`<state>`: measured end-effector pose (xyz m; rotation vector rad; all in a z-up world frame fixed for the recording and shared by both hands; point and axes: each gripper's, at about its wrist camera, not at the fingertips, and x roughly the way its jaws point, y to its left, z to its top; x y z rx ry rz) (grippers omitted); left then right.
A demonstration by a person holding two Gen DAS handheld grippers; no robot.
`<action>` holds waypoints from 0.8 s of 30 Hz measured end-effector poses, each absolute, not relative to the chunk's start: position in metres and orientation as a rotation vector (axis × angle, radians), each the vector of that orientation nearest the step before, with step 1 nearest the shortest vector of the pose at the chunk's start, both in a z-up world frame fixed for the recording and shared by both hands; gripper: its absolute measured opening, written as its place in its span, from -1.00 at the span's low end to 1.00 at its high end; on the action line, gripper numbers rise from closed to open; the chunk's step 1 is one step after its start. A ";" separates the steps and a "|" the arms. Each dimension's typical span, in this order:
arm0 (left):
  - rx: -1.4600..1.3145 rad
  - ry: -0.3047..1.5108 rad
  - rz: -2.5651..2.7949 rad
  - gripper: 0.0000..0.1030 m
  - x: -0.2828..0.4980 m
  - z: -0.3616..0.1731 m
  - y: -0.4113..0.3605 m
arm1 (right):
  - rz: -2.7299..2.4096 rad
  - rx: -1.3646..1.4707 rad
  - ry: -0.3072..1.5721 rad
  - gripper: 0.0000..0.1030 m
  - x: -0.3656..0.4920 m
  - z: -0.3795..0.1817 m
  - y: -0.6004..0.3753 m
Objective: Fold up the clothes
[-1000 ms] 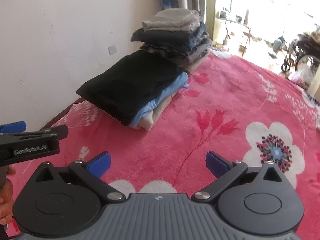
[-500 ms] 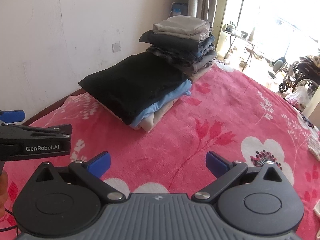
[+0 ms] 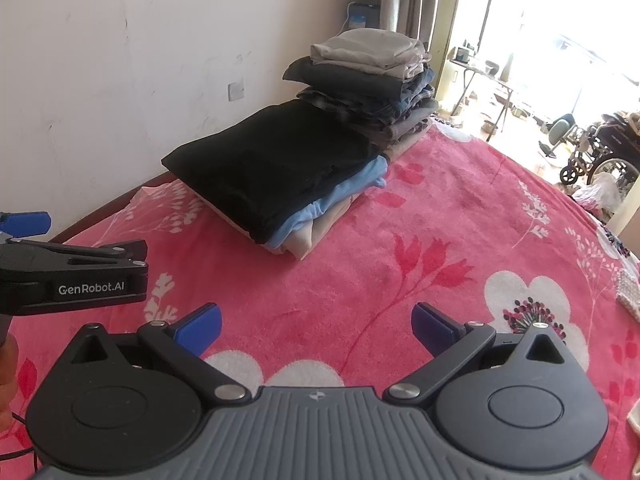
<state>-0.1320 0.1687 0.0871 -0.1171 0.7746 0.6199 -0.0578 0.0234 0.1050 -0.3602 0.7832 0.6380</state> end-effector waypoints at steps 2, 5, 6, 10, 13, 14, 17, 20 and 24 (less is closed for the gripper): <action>-0.118 0.776 0.620 1.00 -0.132 0.087 0.169 | 0.636 -0.361 0.782 1.00 -0.058 0.105 0.023; -0.119 0.777 0.621 1.00 -0.132 0.087 0.170 | 0.634 -0.360 0.783 1.00 -0.058 0.105 0.023; -0.119 0.777 0.621 1.00 -0.132 0.087 0.170 | 0.633 -0.360 0.783 1.00 -0.058 0.105 0.024; -0.120 0.774 0.631 1.00 -0.133 0.087 0.171 | 0.634 -0.365 0.783 1.00 -0.058 0.105 0.024; -0.122 0.777 0.631 1.00 -0.133 0.086 0.171 | 0.634 -0.366 0.782 1.00 -0.058 0.105 0.024; -0.121 0.778 0.631 1.00 -0.133 0.086 0.171 | 0.634 -0.366 0.782 1.00 -0.058 0.105 0.023; -0.118 0.779 0.630 1.00 -0.134 0.086 0.171 | 0.633 -0.367 0.783 1.00 -0.059 0.104 0.024; -0.117 0.779 0.632 1.00 -0.134 0.087 0.171 | 0.631 -0.368 0.784 1.00 -0.059 0.104 0.025; -0.115 0.781 0.633 1.00 -0.135 0.086 0.171 | 0.629 -0.368 0.783 1.00 -0.060 0.105 0.024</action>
